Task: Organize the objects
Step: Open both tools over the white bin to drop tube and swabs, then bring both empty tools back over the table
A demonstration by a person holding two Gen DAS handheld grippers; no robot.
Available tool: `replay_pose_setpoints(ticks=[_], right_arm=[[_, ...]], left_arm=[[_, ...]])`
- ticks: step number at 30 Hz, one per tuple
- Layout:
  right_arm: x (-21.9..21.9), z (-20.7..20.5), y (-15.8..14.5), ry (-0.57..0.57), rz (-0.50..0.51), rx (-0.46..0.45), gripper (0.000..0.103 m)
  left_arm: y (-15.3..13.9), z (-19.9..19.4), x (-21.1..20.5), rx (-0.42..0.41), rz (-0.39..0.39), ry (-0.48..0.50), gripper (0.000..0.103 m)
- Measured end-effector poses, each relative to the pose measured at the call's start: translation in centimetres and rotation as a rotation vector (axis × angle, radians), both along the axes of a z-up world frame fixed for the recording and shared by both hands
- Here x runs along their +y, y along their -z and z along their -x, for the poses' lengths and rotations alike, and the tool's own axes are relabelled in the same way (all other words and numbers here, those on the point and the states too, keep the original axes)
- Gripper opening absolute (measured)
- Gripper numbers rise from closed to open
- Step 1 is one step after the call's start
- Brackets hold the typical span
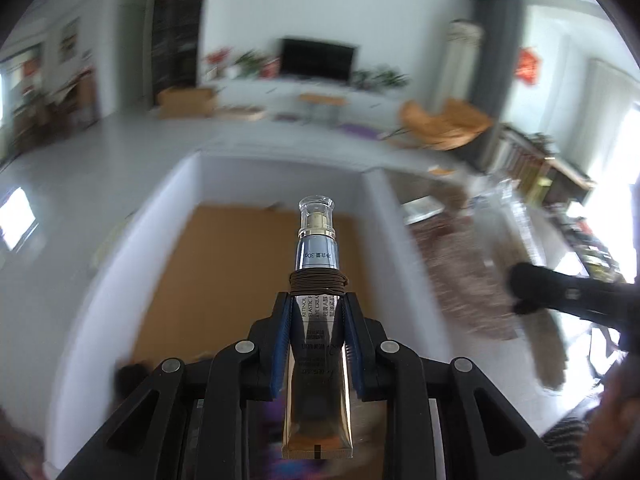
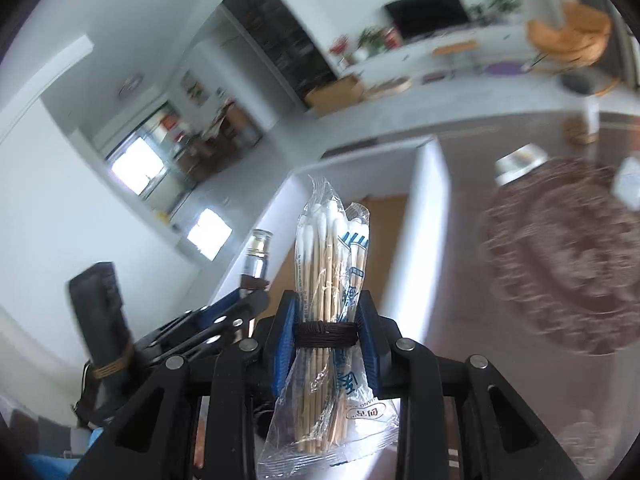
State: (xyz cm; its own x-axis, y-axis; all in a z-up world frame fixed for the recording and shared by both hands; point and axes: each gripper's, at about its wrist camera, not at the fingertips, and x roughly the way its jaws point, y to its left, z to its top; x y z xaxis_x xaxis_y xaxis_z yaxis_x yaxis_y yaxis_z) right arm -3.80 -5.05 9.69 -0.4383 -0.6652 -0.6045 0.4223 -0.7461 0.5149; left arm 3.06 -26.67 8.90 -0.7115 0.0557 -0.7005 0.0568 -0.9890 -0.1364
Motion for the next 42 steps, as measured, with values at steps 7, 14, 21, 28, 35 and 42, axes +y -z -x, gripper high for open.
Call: replay_pose_setpoints(ticks=[7,14,21,28,35,42], right_arm=[[-7.7,-0.9,4.9,-0.147,-0.146,-0.043,0.070],[-2.1,-2.7,3.5,-0.020,-0.250,0.158,0.089],[10.3,-2.9,5.9,0.217,-0.430,0.210,0.098],[21.8,-0.2,13.0,0.426,-0.584,0.036,0.098],[26.8,2.5,15.1,0.545,-0.573,-0.079,0.098],[28.4,5.4,16.2,0.518,-0.631,-0.050,0.101]], left_arm=[[4.0,0.4,-4.5,-0.184,0.021,-0.178,0.065],[1.2,-0.1,-0.5,-0.032,0.069,-0.150,0.086],[-0.6,-0.3,10.7,0.022,-0.007,0.124,0.087],[2.8,0.2,23.2,-0.070,-0.004,0.410,0.088],[9.4,4.9,28.7,-0.133,0.100,0.344,0.088],[12.8,9.3,28.5,-0.140,0.143,0.229,0.088]])
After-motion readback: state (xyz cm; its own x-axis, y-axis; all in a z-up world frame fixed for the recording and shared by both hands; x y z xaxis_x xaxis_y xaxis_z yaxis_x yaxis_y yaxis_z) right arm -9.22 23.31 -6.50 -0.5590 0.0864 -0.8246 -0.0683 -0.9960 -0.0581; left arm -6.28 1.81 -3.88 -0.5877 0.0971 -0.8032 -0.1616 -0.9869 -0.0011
